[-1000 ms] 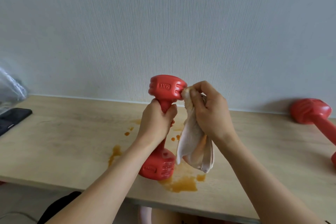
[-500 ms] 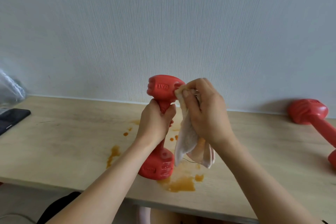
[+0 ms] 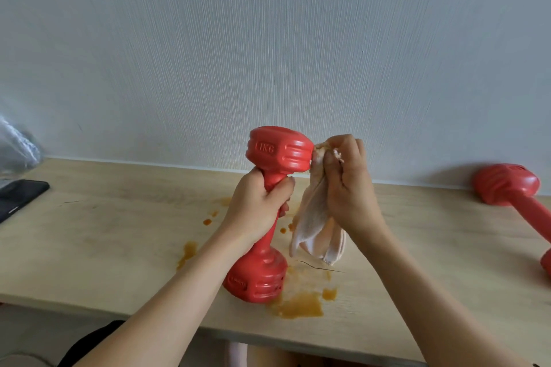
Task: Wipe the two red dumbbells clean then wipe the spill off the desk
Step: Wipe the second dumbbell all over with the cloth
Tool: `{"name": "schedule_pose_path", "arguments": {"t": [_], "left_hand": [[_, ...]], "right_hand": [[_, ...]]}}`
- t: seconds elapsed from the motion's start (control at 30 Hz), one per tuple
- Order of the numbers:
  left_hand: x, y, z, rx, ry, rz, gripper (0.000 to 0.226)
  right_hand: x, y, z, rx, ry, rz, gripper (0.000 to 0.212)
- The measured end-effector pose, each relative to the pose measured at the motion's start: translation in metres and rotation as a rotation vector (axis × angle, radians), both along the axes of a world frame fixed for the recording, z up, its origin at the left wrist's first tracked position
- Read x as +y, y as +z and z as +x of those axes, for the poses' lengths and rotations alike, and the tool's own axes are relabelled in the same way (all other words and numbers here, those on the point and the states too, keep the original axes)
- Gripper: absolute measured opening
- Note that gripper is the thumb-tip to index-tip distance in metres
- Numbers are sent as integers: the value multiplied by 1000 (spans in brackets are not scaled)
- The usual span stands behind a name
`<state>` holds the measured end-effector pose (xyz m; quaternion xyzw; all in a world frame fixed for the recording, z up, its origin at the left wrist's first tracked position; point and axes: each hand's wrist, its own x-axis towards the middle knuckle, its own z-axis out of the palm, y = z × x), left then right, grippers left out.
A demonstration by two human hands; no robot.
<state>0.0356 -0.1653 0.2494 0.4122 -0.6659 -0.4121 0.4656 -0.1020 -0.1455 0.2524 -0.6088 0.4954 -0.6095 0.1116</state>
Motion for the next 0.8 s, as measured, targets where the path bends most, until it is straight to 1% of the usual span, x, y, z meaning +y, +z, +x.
{"name": "schedule_pose_path", "arguments": {"t": [0.03,0.1,0.17,0.2,0.27,0.37,0.43,0.53,0.63,0.7,0.77,0.8], "left_hand": [[0,0,0,17,13,3,25],[-1,1,0,62,46,20,24],[1,2,1,96,38,36,24],[3,2,0,107,19,42,24],[4,1,-1,125,-19,73,26],[2,0,-4,147,-59,120,26],[1,0,-2,173,-80,136,25],[4,2,1,209,-107,129,26],[3,2,1,222,-111,149,26],[1,3,1,243,-85,184,24],[0,3,1,275,-81,209,22],[0,3,0,272,-84,206,22]], "right_hand": [[1,2,5,-12,13,-13,17],[5,8,17,29,47,-67,14],[5,9,24,64,59,-123,7],[4,8,25,58,54,-140,7],[2,5,23,34,41,-168,18],[-1,-2,14,1,59,-134,8],[-2,-5,11,-28,76,-79,12],[-4,-12,7,-69,57,-5,11],[-1,-10,7,-77,55,13,10],[5,-1,11,-24,57,-49,10],[12,8,16,94,39,-142,10],[14,11,17,123,31,-168,11]]}}
